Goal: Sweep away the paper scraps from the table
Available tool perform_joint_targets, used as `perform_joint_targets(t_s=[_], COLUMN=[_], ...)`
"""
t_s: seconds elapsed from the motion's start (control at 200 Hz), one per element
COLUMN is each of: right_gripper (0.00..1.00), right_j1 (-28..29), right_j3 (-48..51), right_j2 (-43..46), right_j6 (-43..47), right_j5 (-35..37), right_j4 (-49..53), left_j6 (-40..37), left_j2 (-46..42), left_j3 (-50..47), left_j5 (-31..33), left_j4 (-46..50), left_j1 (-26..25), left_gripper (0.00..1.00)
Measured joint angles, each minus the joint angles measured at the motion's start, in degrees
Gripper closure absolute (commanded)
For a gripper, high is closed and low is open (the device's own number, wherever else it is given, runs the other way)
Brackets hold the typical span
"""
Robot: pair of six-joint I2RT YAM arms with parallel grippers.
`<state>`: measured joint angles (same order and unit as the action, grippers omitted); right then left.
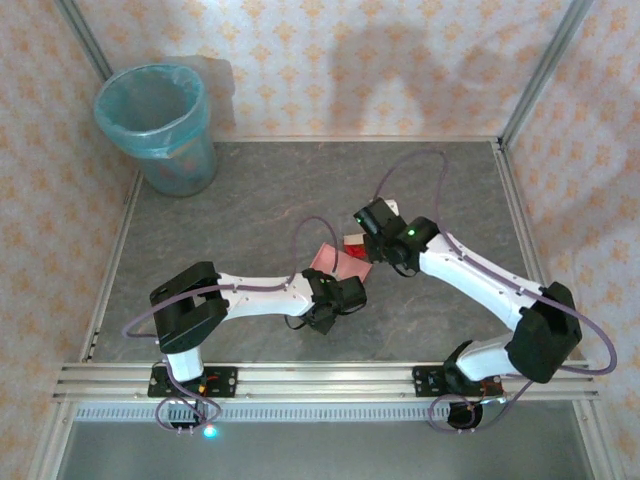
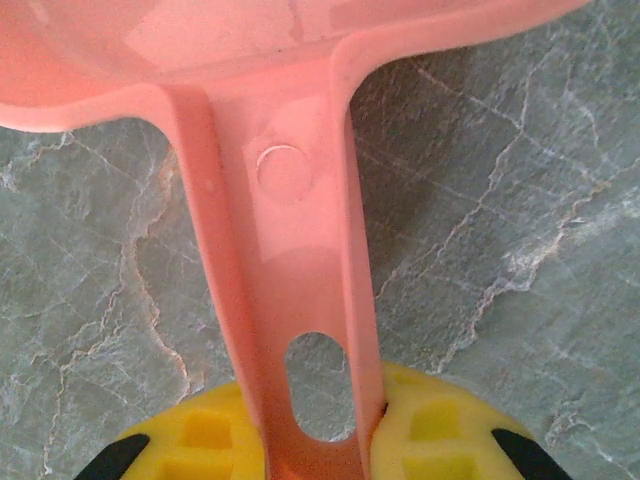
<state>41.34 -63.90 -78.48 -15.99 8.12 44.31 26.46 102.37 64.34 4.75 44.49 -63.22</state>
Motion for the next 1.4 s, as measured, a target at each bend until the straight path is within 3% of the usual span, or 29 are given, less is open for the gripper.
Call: perform_joint_targets(t_s=[0.295, 0.545, 0.801, 1.131, 1.401], right_gripper=[1.00, 1.00, 1.00, 1.00, 1.00], right_j1=[1.0, 0.6, -2.5, -2.7, 2.3], right_j3=[0.0, 0.0, 0.8, 0.9, 0.9], right_j2=[7.9, 15.3, 12.3, 7.8, 7.7], right_j6=[-1.3, -2.7, -2.2, 0.7, 1.9], right_j5=[-3.4, 2.4, 6.4, 5.4, 3.1], right_j4=[4.0, 4.6, 4.5, 4.5, 5.9], left_j6=[0.1, 1.1, 2.6, 3.1, 3.0], left_j2=[-0.1, -2.4, -4.7, -2.5, -0.4], left_j3=[0.0, 0.0, 0.6, 3.6, 5.4], left_j5=[0.0, -1.1, -1.3, -1.4, -1.9], left_j4=[0.0, 2.1, 6.0, 8.9, 10.4], left_j1=[0.0, -0.1, -2.3, -1.7, 2.2], left_gripper=[1.00, 1.00, 1.00, 1.00, 1.00])
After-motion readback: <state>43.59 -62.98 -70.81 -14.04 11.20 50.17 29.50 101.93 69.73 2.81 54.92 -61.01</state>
